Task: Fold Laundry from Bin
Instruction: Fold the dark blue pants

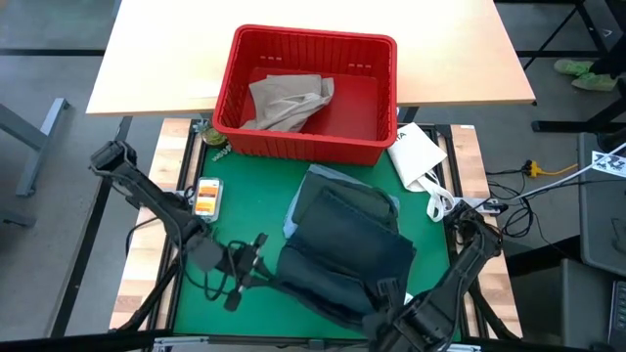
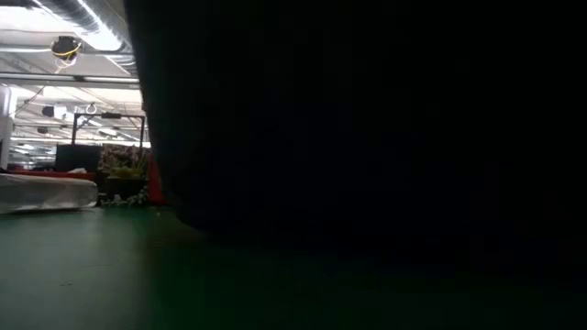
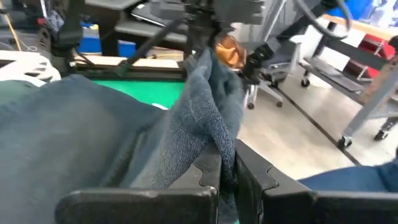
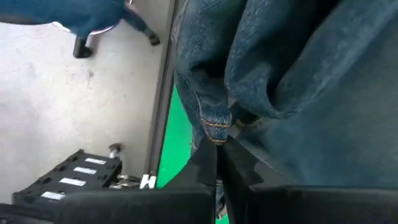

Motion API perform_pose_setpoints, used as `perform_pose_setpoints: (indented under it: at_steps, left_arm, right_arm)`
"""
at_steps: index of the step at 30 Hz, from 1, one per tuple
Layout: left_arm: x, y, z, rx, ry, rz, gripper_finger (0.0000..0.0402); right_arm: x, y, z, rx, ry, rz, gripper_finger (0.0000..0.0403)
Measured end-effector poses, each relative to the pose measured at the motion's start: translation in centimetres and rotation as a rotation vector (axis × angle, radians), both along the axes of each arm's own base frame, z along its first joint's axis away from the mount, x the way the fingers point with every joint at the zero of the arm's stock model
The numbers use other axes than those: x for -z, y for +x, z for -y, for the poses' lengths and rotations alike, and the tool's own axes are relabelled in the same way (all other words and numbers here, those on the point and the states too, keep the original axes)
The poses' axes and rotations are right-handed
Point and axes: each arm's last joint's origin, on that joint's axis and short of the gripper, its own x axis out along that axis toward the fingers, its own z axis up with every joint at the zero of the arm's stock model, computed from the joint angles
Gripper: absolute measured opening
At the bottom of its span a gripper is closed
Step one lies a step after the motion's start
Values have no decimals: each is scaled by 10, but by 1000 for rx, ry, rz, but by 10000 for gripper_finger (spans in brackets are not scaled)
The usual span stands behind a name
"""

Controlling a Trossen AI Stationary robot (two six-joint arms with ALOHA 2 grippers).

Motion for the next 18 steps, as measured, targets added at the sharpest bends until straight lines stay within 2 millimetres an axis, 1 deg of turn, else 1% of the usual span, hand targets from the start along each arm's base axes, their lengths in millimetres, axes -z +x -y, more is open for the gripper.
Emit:
perform_pose_setpoints:
  at_steps: [4, 6, 11, 15, 18]
  left_arm:
    - [-3, 11, -21, -14, 30, 11, 15]
    - [-4, 17, -31, -26, 25, 8, 15]
    - [-1, 31, -60, -43, 11, -29, 15]
    - [2, 38, -83, -82, 17, -58, 15]
    - [2, 43, -98, -87, 20, -62, 15]
  right_arm:
    - [-9, 1, 9, 17, -23, 59, 5]
    - [-11, 4, 13, -1, -30, 70, 5]
    - [-15, 0, 22, -28, -58, 92, 5]
    - [-12, -13, 35, -25, -92, 67, 5]
    - [-8, -26, 48, 40, -119, 36, 5]
